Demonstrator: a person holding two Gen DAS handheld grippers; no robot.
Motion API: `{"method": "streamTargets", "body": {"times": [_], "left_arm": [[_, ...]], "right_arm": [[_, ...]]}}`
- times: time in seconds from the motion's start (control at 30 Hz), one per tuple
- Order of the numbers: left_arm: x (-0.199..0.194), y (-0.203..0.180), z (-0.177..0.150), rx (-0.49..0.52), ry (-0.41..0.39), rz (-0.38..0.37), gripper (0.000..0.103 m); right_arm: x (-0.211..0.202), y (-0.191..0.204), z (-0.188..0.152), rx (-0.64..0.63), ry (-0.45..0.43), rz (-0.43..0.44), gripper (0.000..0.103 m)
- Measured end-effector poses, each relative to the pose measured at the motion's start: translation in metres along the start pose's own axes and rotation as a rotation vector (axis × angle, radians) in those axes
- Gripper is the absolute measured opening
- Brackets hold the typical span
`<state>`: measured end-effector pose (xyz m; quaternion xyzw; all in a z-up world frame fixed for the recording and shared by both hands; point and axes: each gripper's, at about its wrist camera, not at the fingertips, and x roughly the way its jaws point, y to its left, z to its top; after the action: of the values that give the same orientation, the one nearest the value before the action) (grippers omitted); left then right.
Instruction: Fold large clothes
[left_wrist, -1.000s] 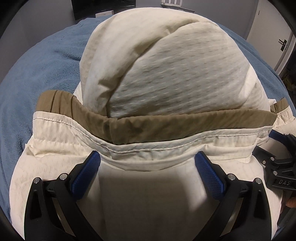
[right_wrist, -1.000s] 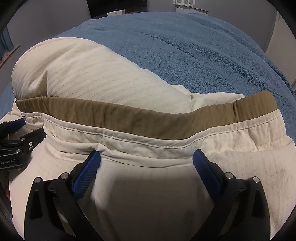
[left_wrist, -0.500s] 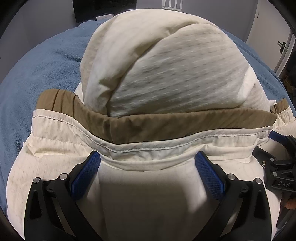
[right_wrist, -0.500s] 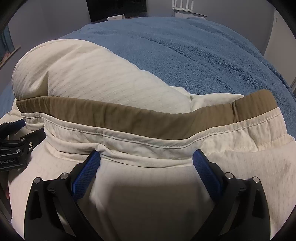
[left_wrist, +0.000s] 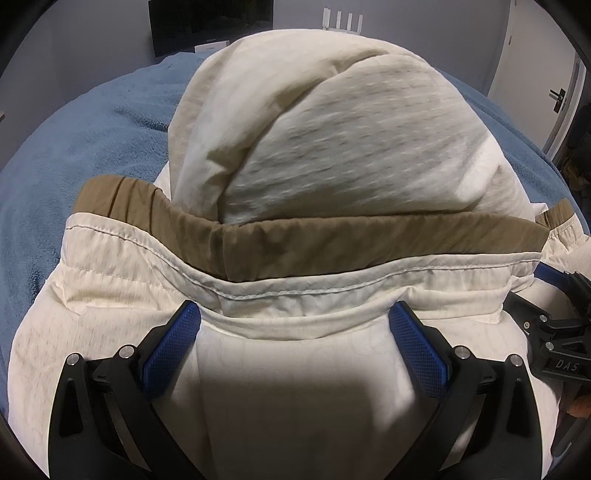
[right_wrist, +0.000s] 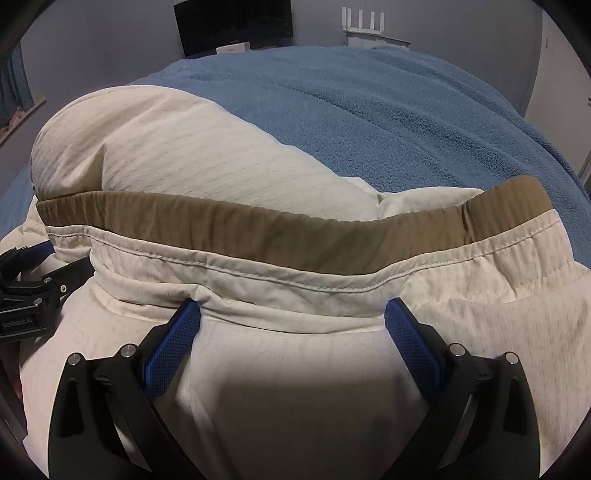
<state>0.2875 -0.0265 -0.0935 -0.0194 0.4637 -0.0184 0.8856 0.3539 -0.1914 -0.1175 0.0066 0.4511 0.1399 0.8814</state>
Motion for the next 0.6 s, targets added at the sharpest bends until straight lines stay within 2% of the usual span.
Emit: {"method": "streamTargets", "body": {"times": [0.3, 0.43, 0.6], "left_arm": [[-0.011, -0.006, -0.01, 0.016, -0.037, 0.018, 0.098], [-0.036, -0.001, -0.018, 0.048, -0.04, -0.009, 0.098], [-0.073, 0.033, -0.04, 0.059, -0.071, -0.014, 0.098]], "right_arm": [[-0.014, 0.0, -0.013, 0.004, -0.047, 0.012, 0.095], [-0.046, -0.013, -0.022, 0.018, -0.102, 0.063, 0.095], [-0.086, -0.052, -0.045, 0.041, -0.154, 0.047, 0.095]]}}
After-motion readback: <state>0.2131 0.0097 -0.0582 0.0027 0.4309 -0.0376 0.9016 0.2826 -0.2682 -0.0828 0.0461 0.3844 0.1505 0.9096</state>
